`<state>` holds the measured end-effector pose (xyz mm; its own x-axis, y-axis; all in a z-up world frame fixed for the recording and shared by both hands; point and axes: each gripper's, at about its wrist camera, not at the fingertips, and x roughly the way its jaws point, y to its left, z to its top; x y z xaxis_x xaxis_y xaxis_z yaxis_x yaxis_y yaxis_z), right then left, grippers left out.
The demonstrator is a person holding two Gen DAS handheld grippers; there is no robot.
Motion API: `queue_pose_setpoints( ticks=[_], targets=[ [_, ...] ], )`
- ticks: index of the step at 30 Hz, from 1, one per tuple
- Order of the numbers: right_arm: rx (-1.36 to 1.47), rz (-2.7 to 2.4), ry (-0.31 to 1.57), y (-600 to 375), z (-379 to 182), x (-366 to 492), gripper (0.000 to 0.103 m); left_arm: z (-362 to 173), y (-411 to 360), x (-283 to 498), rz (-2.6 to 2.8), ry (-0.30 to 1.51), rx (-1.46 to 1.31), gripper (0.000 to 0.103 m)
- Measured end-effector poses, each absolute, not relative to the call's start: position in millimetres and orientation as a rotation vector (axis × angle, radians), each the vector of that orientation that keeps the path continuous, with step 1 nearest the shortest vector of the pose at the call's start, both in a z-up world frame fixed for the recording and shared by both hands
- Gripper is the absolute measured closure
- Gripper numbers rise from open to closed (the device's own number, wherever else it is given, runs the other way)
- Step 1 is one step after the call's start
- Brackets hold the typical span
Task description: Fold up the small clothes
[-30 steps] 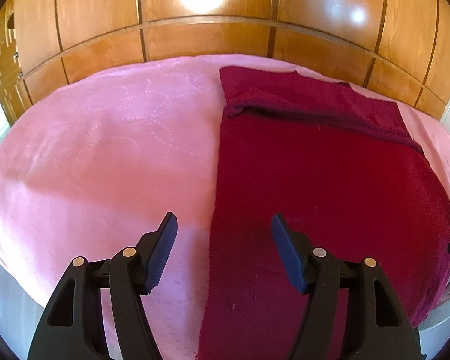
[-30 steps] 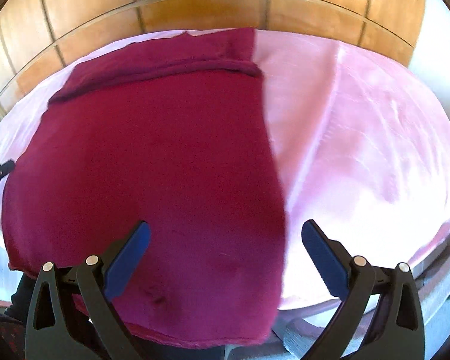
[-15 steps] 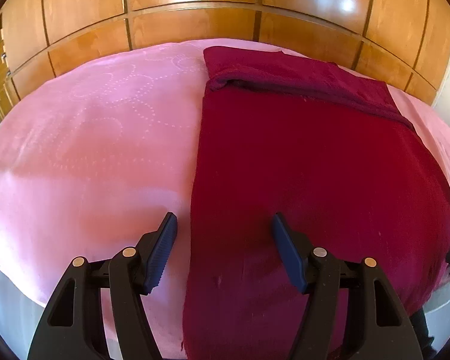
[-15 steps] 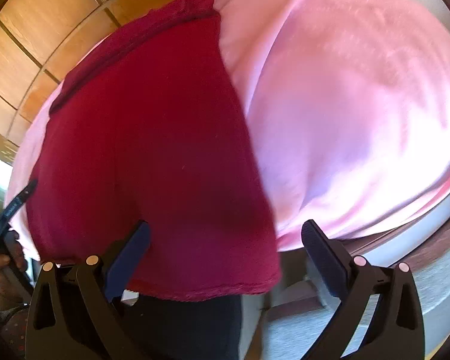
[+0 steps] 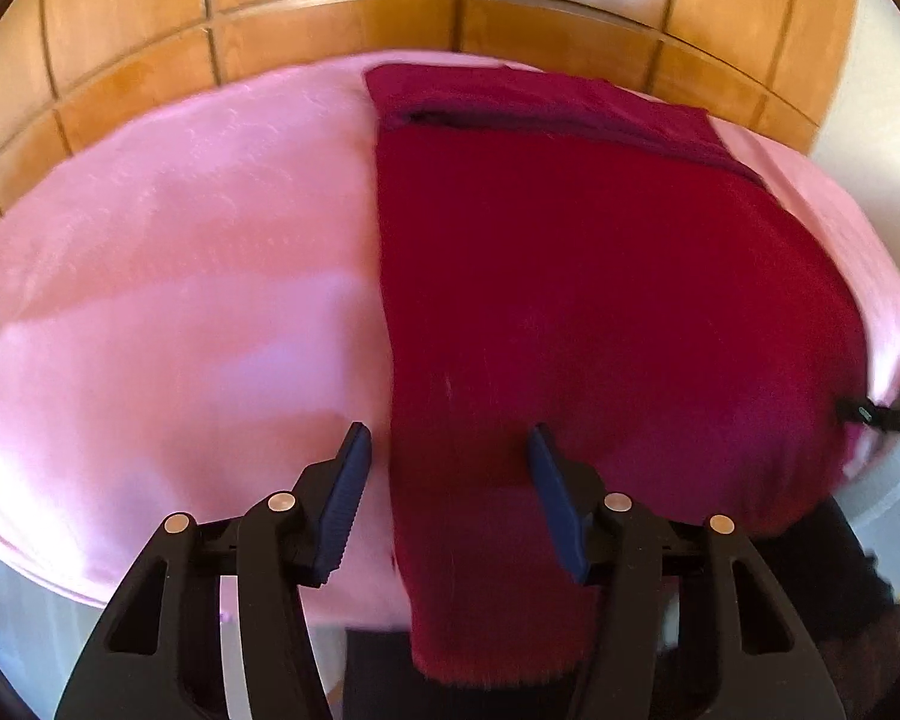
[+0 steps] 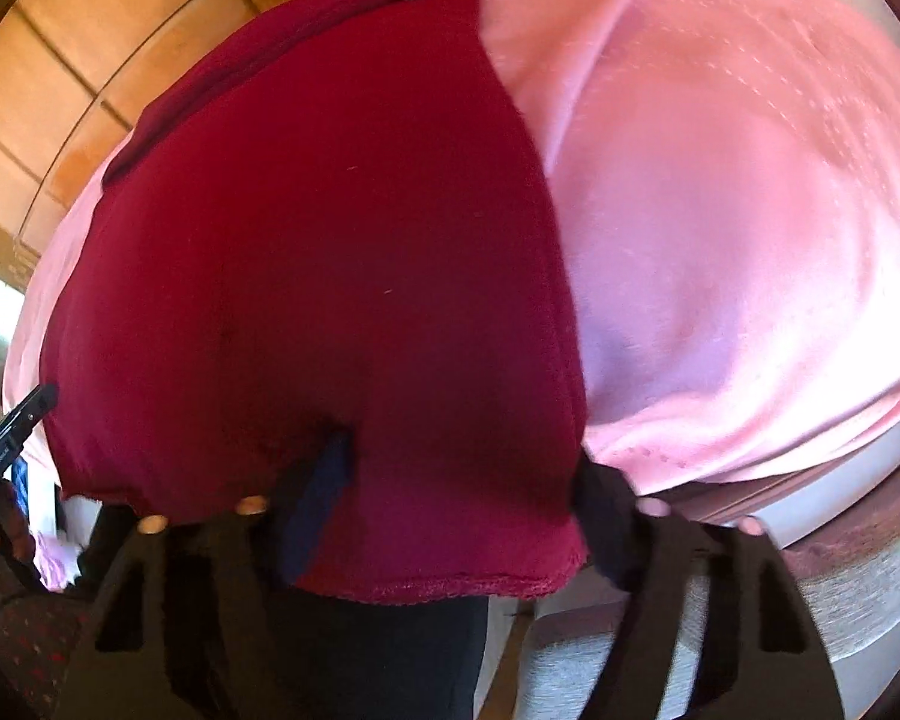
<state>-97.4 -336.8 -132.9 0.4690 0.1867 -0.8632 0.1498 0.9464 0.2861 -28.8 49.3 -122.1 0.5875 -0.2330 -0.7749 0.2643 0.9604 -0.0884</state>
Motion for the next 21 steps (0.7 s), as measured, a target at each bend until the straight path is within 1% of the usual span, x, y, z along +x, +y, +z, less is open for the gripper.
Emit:
queue_pose_setpoints(
  ticks=[1,3,4,5,6,7,8,9,11,12,14,17,21],
  targets=[
    [0.34,0.024,1.086,-336,-132,-99,0.049,-124,52,-31,-0.322,0.913,0.018,0.054],
    [0.34,0.031,1.084,-337,-132,-97,0.059,-132,58,-36,-0.381,0.952,-0.02,0.054],
    [0.341,0.04,1.083,-337,-132,-98,0.062,-136,59,-38,-0.392,0.96,-0.023,0.054],
    [0.34,0.056,1.082,-336,-131,-99,0.071,-139,60,-39,-0.403,0.966,-0.024,0.054],
    [0.328,0.07,1.081,-334,-129,-101,0.077,-142,60,-40,-0.432,0.981,-0.038,0.054],
    [0.318,0.074,1.08,-332,-129,-102,0.077,-144,59,-40,-0.456,0.992,-0.055,0.055],
    [0.307,0.079,1.079,-326,-127,-98,0.08,-146,59,-40,-0.474,1.003,-0.07,0.068],
    [0.302,0.086,1.076,-326,-126,-98,0.085,-149,59,-40,-0.495,1.022,-0.081,0.082],
    [0.306,0.094,1.072,-327,-125,-98,0.088,-150,58,-41,-0.5,1.02,-0.087,0.092],
    [0.314,0.1,1.072,-327,-124,-98,0.09,-148,60,-40,-0.511,1.017,-0.101,0.094],
    [0.344,0.128,1.066,-328,-118,-98,0.091,-138,64,-42,-0.545,1.001,-0.136,0.094],
    [0.393,0.223,1.008,-329,-91,-100,0.091,-118,70,-47,-0.611,0.961,-0.208,0.094],
    [0.495,0.35,0.895,-333,-56,-80,0.091,-84,79,-35,-0.669,0.888,-0.308,0.094]
  ],
)
